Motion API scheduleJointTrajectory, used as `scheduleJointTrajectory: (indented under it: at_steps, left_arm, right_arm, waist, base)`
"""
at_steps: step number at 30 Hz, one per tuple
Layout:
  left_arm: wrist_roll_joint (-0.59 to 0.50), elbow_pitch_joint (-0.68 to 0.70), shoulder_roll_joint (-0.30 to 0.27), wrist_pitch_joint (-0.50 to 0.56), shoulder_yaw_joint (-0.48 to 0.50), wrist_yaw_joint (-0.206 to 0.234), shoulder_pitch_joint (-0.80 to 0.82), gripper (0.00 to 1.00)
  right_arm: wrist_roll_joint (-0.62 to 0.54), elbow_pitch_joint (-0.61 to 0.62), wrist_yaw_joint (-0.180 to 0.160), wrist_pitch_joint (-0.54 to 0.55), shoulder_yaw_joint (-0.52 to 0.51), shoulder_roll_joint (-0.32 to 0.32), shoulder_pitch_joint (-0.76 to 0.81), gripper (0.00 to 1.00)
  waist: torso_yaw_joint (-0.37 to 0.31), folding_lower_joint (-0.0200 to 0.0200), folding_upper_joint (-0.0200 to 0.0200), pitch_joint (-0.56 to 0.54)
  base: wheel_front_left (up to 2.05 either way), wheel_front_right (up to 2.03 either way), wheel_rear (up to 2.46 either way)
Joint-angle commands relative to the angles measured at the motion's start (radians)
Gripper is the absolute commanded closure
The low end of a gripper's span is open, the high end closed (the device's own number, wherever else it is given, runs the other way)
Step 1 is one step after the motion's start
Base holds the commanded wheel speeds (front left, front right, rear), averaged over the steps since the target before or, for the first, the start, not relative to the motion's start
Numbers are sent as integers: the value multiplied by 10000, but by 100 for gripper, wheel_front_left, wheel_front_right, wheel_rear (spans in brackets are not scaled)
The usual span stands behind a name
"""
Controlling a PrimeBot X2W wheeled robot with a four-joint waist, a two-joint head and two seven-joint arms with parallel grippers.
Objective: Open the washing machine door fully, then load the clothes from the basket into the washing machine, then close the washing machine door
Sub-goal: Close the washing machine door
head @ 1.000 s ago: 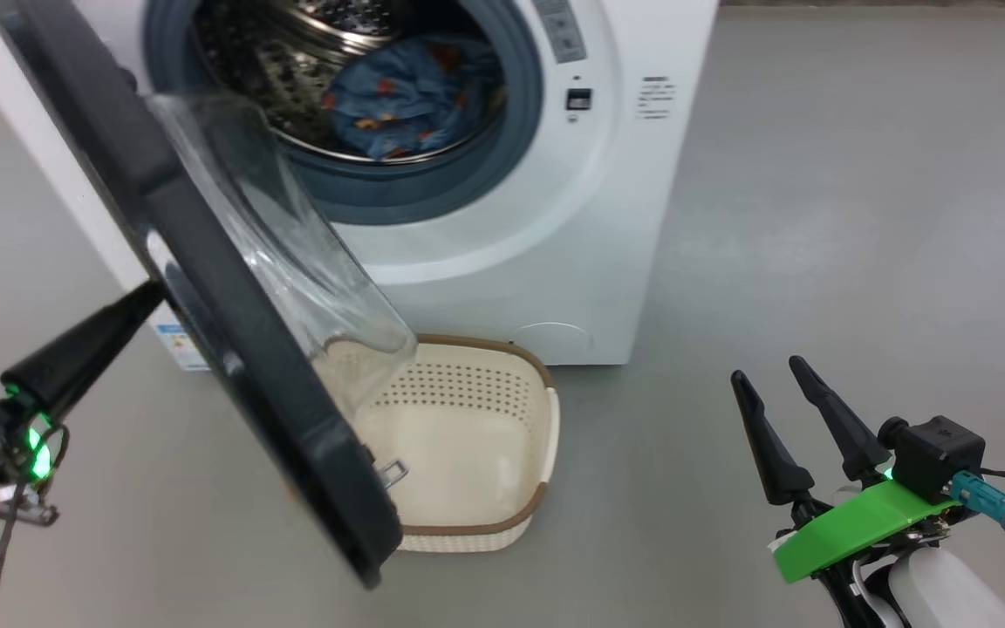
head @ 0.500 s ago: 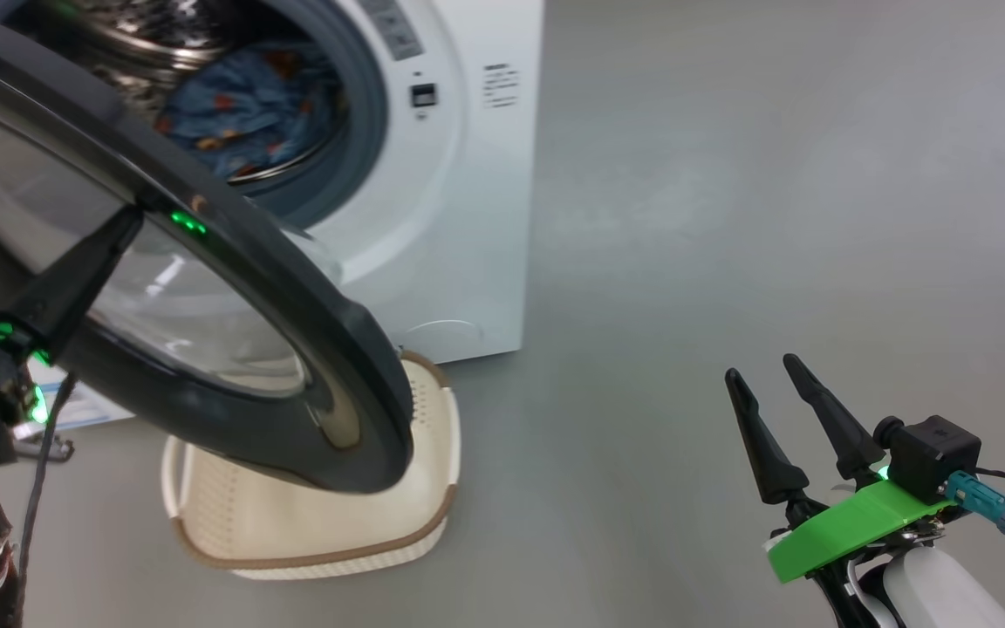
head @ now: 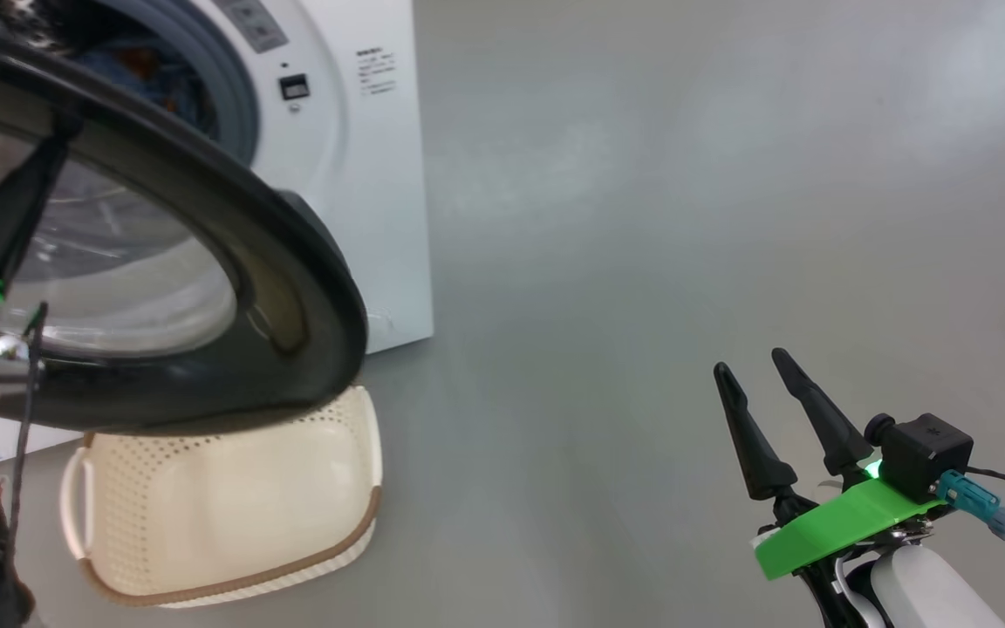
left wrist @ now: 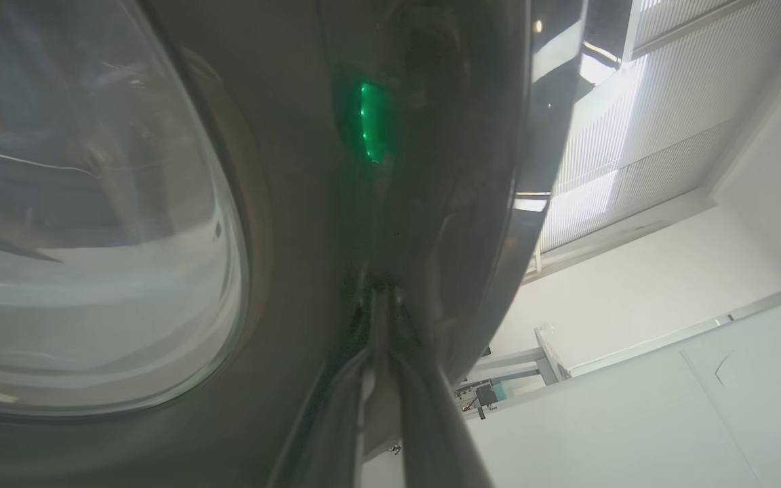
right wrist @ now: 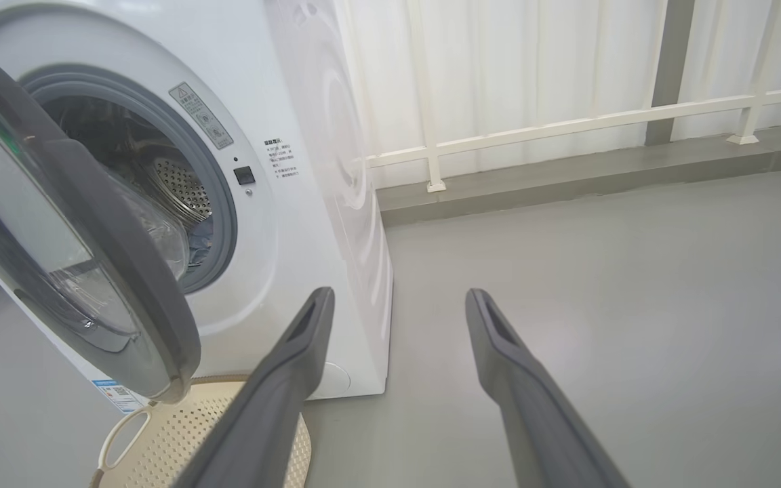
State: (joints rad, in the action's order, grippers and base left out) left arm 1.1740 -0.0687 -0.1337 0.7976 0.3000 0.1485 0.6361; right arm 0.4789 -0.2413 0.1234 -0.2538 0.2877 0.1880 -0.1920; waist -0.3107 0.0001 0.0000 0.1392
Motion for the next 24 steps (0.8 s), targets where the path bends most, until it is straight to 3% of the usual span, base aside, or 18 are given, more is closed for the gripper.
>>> scheduleJointTrajectory:
  at_steps: [1,8,14,24]
  left_arm:
    - [-284,43,-459,-191,275,-85,413,100]
    - [-659,-861,-755,-899,463,-328,845,100]
    - [-668,-1558,-641,-1438,524,-646,1252,100]
    - [-538,-2033,-557,-1428,405,-951,1416,100]
  right_arm:
    - [-157,268,73,-80,119,0,-62,0]
    - [-196,321,73,-80,11,-123,-42,0]
    - [-235,294,73,-80,-29,-193,-71,0]
    - [-243,246,73,-80,-43,-160,-106,0]
  waist:
    - [-346,-1,0,263]
    - [-616,-1,0,418]
    - [-492,-1,0,409]
    - [-170,-1,0,308]
  base:
    - [0,0,0]
    - [0,0,0]
    - [0,0,0]
    - [0,0,0]
